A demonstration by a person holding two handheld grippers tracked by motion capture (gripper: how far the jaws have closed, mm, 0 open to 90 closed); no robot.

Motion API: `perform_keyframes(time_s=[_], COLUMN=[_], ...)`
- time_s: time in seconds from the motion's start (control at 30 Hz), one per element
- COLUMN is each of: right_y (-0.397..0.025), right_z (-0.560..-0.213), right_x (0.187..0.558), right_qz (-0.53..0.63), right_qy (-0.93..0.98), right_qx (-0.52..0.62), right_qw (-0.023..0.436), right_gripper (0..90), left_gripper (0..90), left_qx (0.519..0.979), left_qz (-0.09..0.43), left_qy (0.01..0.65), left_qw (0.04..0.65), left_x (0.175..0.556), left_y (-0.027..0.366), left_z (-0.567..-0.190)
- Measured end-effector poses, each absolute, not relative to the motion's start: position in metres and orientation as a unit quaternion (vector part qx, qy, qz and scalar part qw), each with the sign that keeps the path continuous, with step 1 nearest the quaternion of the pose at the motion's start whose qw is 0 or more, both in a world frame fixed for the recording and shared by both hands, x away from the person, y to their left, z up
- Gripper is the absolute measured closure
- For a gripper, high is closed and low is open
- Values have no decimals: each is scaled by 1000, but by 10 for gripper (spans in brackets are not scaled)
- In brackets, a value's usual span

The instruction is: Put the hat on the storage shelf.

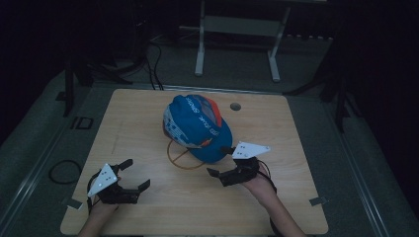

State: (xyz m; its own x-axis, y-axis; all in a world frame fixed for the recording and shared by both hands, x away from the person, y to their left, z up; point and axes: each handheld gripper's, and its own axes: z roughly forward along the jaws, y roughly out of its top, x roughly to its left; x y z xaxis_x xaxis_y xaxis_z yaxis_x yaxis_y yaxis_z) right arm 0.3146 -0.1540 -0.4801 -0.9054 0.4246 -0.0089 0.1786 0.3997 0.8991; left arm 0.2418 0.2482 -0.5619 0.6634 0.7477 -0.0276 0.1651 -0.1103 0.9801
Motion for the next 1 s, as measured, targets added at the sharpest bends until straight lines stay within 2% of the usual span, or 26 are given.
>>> perform_keyframes(time_s=[1.0], right_y=[-233], right_z=[-549], right_x=[315], right_qz=[471], right_qy=[837], right_qx=[240], right_qw=[139], right_gripper=[138], left_gripper=[23], left_qx=[713], left_qz=[250], left_qy=[331], left_qw=[565], left_x=[241], left_y=[249], left_z=[-565])
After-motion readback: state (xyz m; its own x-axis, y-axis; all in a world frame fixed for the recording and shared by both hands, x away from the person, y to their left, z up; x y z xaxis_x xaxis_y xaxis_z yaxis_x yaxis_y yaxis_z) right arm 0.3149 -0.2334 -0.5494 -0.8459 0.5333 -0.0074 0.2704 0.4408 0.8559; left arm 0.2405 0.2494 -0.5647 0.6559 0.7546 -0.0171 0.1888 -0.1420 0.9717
